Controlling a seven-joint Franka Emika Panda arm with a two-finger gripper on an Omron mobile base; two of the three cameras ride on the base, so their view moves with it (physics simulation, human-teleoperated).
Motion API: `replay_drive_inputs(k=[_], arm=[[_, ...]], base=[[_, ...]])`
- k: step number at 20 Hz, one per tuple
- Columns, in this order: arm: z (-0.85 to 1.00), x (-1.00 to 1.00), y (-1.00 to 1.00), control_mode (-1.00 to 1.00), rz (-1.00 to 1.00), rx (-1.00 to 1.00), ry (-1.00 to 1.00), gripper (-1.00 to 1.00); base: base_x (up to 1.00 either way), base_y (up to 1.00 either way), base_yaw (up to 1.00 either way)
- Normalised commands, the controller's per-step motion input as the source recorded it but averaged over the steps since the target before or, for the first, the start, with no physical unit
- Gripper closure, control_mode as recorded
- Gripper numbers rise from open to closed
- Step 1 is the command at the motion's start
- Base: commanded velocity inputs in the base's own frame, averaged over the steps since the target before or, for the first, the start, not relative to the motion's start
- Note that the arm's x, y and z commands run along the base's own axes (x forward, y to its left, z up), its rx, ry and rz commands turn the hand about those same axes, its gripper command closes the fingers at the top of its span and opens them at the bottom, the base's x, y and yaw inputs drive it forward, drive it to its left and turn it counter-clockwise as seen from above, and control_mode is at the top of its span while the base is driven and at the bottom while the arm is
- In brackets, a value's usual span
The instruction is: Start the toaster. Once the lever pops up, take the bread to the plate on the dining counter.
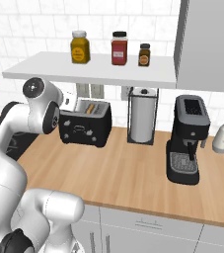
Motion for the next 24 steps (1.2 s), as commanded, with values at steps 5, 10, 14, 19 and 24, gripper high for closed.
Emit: replay_drive_inputs(k=[5,10,14,19,24], arm=[[0.00,0.00,0.00,-1.00,0.00,0.00,0.00,-1.00],[0.00,0.00,0.00,-1.00,0.00,0.00,0.00,-1.00],[0.00,0.00,0.00,-1.00,0.00,0.00,0.00,-1.00],[0.00,0.00,0.00,-1.00,0.00,0.00,0.00,-1.00],[0.00,0.00,0.00,-1.00,0.00,0.00,0.00,-1.00]], base=[[0.00,0.00,0.00],[0.00,0.00,0.00],[0.00,0.00,0.00],[0.00,0.00,0.00],[0.00,0.00,0.00]])
